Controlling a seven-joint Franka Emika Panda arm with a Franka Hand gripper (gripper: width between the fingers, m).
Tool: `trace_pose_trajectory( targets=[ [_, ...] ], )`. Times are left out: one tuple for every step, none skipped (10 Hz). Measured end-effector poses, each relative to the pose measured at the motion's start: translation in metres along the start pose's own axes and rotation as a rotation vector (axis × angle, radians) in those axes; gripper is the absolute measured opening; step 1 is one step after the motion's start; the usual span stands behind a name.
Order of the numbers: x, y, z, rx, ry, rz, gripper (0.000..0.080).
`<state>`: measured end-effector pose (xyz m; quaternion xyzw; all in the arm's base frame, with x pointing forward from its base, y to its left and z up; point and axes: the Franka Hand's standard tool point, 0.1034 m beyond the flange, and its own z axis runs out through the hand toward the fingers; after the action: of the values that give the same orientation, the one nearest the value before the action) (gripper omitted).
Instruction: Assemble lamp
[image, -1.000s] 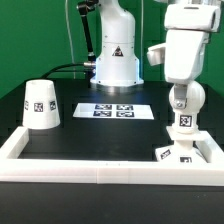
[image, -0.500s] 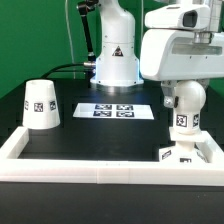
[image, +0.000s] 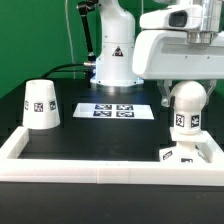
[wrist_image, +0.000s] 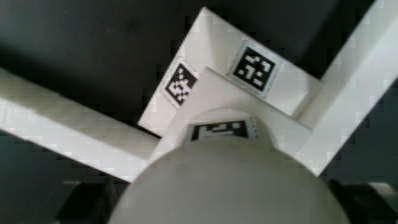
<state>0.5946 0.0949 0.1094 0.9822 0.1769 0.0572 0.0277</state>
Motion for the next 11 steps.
trace_pose_trajectory(
  targets=[
    [0.000,-0.001,0.000,0.005,-0.002,0.075,0.0579],
    [0.001,-0.003,0.000,0.008,-0.011,0.177,0.0579],
    [0.000,-0.005,0.000,0.008,-0.026,0.283,0.0579],
    [0.000,-0.007,0.000,0.012,-0.036,0.406,0.0579],
    [-0.001,-0.009,-0.001,0.016,-0.056,0.542,0.0579],
    [-0.004,-0.012,-0.002,0.015,-0.087,0.666,0.0579],
    [-0.005,-0.014,-0.002,0.015,-0.102,0.767,0.0579],
    [-0.005,-0.016,-0.002,0.017,-0.114,0.895,0.0579],
    [-0.006,-0.016,-0.001,0.016,-0.123,0.996,0.0579],
    [-0.005,-0.016,-0.001,0.017,-0.123,1.056,0.0579],
    [-0.005,-0.015,-0.001,0.021,-0.120,1.116,0.0579]
  ],
)
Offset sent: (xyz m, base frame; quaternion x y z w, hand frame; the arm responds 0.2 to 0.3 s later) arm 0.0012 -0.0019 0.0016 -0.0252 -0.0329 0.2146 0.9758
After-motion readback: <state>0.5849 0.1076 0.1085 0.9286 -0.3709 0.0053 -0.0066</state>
